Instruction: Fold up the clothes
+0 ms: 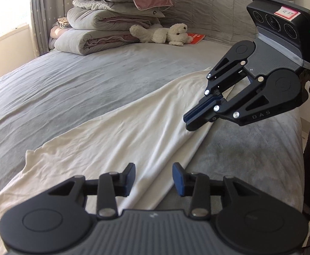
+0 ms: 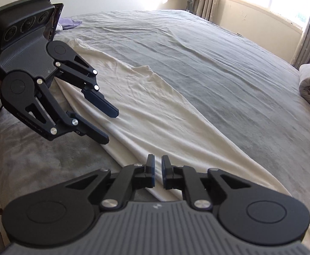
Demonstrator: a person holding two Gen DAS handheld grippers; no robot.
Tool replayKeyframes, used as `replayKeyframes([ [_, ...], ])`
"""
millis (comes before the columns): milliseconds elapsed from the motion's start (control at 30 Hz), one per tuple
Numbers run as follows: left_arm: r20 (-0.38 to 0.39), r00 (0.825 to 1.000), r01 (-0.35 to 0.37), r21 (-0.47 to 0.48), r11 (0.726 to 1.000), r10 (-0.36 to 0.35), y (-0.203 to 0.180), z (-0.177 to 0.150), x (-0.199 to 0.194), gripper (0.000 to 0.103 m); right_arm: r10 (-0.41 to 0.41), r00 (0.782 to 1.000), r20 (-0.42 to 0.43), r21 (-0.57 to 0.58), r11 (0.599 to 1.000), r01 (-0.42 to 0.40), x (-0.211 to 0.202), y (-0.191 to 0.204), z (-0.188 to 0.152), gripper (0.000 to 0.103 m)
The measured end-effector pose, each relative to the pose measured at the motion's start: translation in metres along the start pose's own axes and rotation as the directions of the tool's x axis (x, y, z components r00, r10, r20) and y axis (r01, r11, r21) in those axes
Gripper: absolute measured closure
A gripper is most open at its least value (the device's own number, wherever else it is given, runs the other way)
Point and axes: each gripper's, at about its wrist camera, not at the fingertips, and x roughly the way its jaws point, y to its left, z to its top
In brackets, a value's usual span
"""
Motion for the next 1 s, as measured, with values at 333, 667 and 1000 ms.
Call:
replayKeyframes([
  [333, -0.025, 0.999, -0.049, -0.052, 0.997, 0.047, 0.015, -0.008, -0.007, 0.080, 0.112, 0.994, 0.012, -0.046, 0.993, -0.112, 0.012, 0.027, 0.015, 0.091],
  [667, -0.025, 0.998, -0.066, -0.147, 0.987, 0.063, 0.033, -0.012, -0.003, 0.079, 0.085, 0.996, -0.004, -0.082, 0.993, -0.085, 0.035, 0.036, 0.031, 0.081],
  [1000, -0.017, 0.997, -0.078, -0.181, 0.980, 0.076, 0.039, -0.015, -0.007, 0.079, 0.052, 0.998, -0.023, -0.096, 0.994, -0.054, 0.052, 0.036, 0.035, 0.078],
])
